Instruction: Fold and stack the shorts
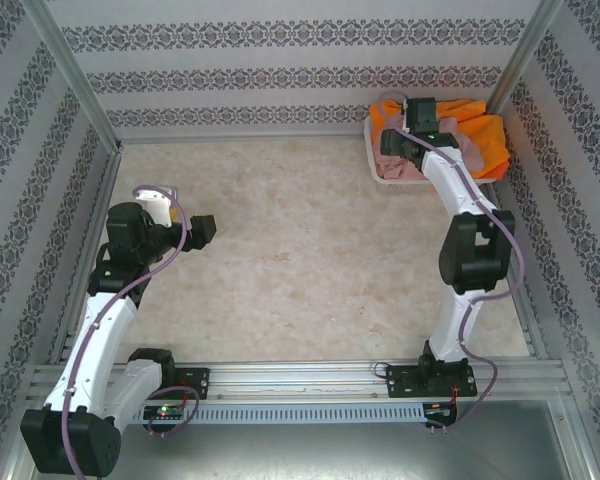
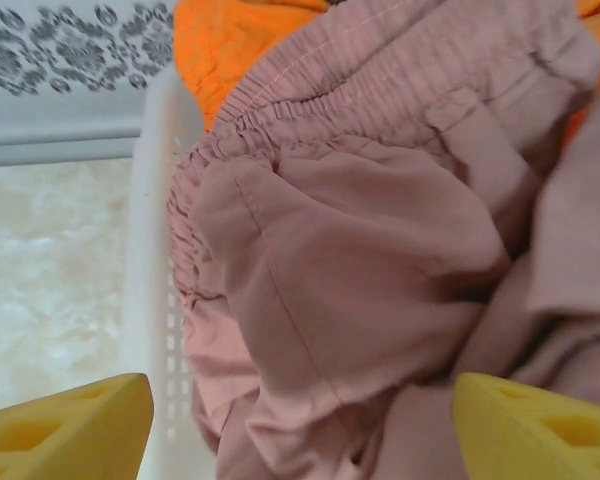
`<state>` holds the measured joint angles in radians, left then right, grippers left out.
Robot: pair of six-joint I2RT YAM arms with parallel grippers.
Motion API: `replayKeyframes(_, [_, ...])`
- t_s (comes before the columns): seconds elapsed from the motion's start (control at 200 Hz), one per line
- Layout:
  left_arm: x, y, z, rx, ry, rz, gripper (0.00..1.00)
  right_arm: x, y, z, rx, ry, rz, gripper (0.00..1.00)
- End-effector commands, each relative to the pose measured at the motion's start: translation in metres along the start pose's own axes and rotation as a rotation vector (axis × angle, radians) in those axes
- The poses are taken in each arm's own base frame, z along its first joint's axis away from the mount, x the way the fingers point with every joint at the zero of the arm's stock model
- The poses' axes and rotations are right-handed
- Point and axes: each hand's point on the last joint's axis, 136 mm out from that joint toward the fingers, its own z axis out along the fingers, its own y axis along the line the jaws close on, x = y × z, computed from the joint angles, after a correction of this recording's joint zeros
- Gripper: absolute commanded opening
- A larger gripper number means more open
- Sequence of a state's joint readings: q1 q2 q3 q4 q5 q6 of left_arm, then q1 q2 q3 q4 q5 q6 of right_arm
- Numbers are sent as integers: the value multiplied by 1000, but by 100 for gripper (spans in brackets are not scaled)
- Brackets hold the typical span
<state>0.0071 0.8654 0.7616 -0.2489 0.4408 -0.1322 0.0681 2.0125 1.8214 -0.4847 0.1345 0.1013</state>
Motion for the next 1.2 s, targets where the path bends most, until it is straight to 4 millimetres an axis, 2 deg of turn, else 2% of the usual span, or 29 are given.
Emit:
replayKeyframes(0.0, [9,2,-4,-6,18,4,100,9,-11,16,92,70,-43,68])
replayKeyframes(0.08, [11,2,-5,-6,24,6,100,8,-11,27,102,71,-39,56])
replayKeyframes(0.18, [11,2,-6,-12,23,12,100,1,-7,29,89,54,-27,34])
replayKeyframes(0.28, [10,2,-7,-12,18,13,100,-15,-8,18,89,10,-5,15])
replayKeyframes(0.37, [10,2,-7,-14,18,15,100,-35,-4,-5,66,-47,10,0])
replayKeyframes(0.46, [10,2,-7,-13,16,19,100,-59,2,-40,41,-130,16,0])
replayKeyframes(0.669, [8,1,-9,-14,6,21,100,-116,16,-142,-47,-344,42,0])
replayKeyframes(0.764, [7,1,-10,-14,-2,22,100,-136,22,-187,-101,-430,56,0])
replayKeyframes(0.839, [7,1,-10,-14,-6,24,100,-148,34,-221,-174,-484,61,0])
replayKeyframes(0.959, [4,0,-12,-14,-19,27,100,-161,67,-270,-315,-557,28,0])
replayKeyframes(1.194, [-2,-2,-17,-13,-59,43,100,-170,154,-354,-620,-645,-55,0])
